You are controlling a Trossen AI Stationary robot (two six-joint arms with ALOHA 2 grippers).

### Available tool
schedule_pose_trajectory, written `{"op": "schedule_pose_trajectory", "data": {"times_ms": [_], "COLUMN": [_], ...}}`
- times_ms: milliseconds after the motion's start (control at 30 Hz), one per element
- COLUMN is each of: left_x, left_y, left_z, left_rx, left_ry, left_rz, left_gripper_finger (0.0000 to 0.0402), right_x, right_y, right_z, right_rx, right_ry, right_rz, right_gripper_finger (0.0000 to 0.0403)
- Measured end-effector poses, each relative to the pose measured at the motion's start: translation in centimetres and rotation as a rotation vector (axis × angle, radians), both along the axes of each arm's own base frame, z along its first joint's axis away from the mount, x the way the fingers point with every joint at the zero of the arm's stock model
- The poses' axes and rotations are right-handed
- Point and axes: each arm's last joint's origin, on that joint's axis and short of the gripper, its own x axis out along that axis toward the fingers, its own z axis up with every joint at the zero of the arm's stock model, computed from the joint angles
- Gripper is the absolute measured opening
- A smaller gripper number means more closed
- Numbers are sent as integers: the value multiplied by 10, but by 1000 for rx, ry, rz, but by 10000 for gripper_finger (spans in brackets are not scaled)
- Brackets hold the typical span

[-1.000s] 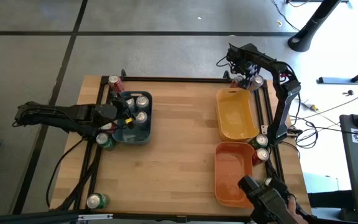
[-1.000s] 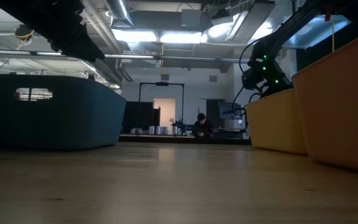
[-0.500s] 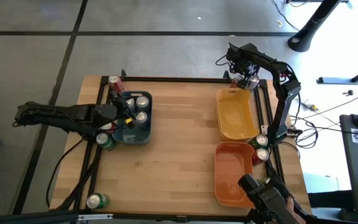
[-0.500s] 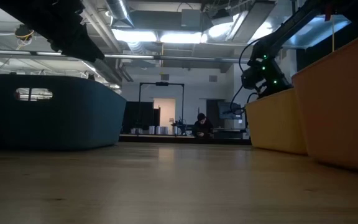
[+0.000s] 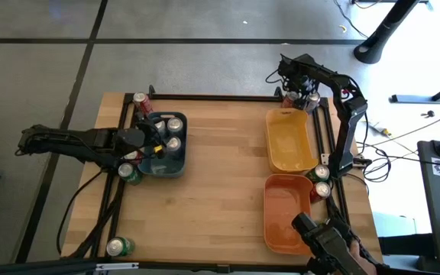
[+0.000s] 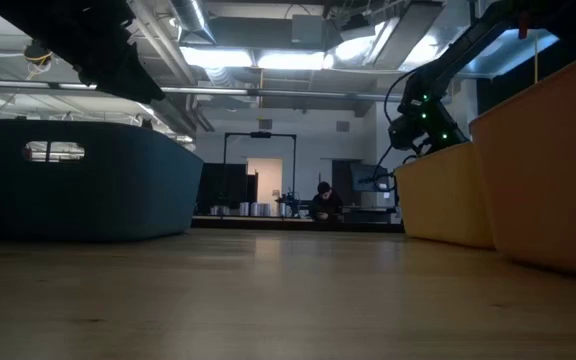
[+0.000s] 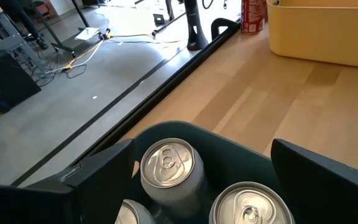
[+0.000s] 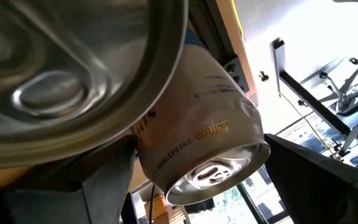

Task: Sort soda cans
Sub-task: Put the blue-white soda can into the blue bin

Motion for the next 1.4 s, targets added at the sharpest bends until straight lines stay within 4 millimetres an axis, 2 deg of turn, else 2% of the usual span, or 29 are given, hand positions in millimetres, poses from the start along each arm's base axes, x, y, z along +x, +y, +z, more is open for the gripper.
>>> {"op": "schedule_pose_trajectory", "data": {"times_ms": [233,433,733,833,1000,1400], "left_x": [0,0,0,0,0,0], "left_y": [0,0,0,0,0,0], "left_z": [0,0,0,0,0,0], "left_rx": [-1,1,14,14,13,16], "left_ry": [0,1,14,14,13,16], "left_rz": [0,-1,-8,-8,-8,-9], "left_gripper_finger": [363,363,363,363,363,363], "right_x": [1,1,0,1,9,29], "right_y": [-2,-2,-3,-6,-8,-6], "right_z": [-9,-12,-7,2,27,85], "right_rx": [29,28,18,-9,-105,-318], "right_ry": [67,100,109,95,56,-19], "right_rz": [15,31,-9,-64,-113,-67], "right_gripper_finger": [336,280,277,277,277,277]}}
